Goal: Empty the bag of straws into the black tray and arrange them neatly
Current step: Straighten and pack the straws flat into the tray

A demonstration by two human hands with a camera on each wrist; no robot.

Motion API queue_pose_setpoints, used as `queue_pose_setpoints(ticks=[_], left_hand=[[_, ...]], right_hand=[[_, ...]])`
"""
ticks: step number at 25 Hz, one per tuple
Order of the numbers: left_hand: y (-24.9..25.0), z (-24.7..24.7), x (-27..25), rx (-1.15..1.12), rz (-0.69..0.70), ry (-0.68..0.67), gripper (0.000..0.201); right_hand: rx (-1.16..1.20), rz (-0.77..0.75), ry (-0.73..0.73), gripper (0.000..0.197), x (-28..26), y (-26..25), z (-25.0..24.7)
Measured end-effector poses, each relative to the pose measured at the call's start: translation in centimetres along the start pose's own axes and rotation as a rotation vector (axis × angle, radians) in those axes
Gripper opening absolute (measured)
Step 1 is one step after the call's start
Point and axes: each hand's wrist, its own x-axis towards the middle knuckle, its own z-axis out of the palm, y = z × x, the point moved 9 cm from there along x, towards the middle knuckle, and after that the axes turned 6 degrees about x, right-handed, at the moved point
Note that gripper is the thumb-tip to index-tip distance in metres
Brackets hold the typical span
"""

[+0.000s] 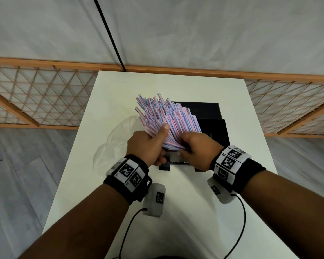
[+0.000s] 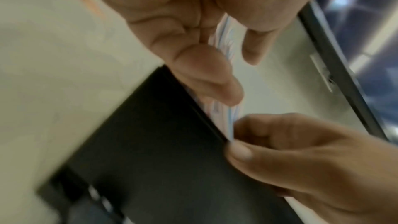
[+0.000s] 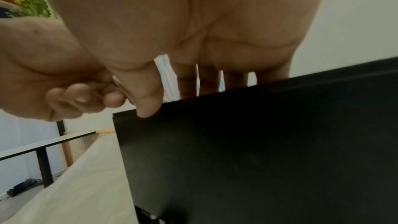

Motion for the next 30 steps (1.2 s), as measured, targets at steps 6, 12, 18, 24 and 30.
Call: queue_pose_setpoints(ticks=[6,12,18,24,30], left_hand=[[-2.2,-3.0,0.3,0.064,-0.132,0.111,0.068],[-1.9,-1.3,1.0,0.064,-0.117,0.073,0.061],[-1.6,-0.7,1.0,0.044,-0.058,0.047,0.051],[-2.1,-0.5,1.7,0.022,-0.029,0.036,0.056],[-2.6,-0.6,1.8,0.049,-0.017,0.034,0.060]], right_hand=[[-0.128,0.319,0.115,0.059,-2.2,4.5,-2.1],[0.003,0.608,0.083,0.101,-1.2,6.9,-0.6],[0.101,0.538,0.032,0.056,1.3,6.1,-0.3],[0.145,0.458,0.009,0.052,2.6,4.4,0.2],[0.067,0.187,0.243,0.039,2.7,0.1,-3.3]])
